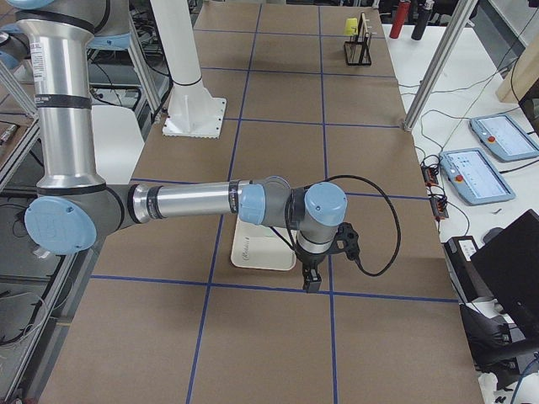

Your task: Left arm grabs green cup and hands to right arm on tray

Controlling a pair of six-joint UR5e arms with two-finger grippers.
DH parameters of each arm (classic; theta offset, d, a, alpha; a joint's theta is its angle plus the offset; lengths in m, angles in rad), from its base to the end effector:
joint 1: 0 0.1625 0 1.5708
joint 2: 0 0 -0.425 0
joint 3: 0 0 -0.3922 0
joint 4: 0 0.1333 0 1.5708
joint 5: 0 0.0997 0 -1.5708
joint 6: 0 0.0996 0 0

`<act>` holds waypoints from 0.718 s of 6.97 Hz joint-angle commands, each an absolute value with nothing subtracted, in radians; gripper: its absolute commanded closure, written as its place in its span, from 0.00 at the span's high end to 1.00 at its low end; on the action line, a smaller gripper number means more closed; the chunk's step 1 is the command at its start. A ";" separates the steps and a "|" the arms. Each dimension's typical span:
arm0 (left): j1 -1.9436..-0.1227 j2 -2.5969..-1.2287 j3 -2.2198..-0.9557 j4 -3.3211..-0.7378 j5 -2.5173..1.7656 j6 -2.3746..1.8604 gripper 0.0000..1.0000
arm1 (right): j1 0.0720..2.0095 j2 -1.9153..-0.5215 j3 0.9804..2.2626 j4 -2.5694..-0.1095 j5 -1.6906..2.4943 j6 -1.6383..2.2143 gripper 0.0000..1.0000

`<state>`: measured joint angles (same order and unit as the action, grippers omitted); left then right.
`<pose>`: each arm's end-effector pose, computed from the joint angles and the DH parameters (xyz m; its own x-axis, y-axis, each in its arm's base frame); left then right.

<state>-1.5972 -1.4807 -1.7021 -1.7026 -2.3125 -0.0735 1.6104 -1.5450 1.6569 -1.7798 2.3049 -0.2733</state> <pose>-0.0783 -0.4626 0.6248 0.7362 0.0242 -0.6763 0.0803 0.9892 0.1228 0.0860 -0.4897 0.6268 0.7225 -0.1776 0.6682 0.1616 0.9830 0.0866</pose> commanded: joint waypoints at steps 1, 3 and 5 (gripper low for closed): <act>-1.597 -1.480 -1.703 -1.701 -2.313 -0.098 1.00 | 1.606 -1.546 1.641 -1.772 2.303 -0.275 1.00; -1.597 -1.480 -1.701 -1.701 -2.315 -0.100 1.00 | 1.597 -1.546 1.588 -1.647 2.299 -0.272 1.00; -1.595 -1.480 -1.703 -1.701 -2.313 -0.100 1.00 | 1.597 -1.546 1.560 -1.586 2.307 -0.188 1.00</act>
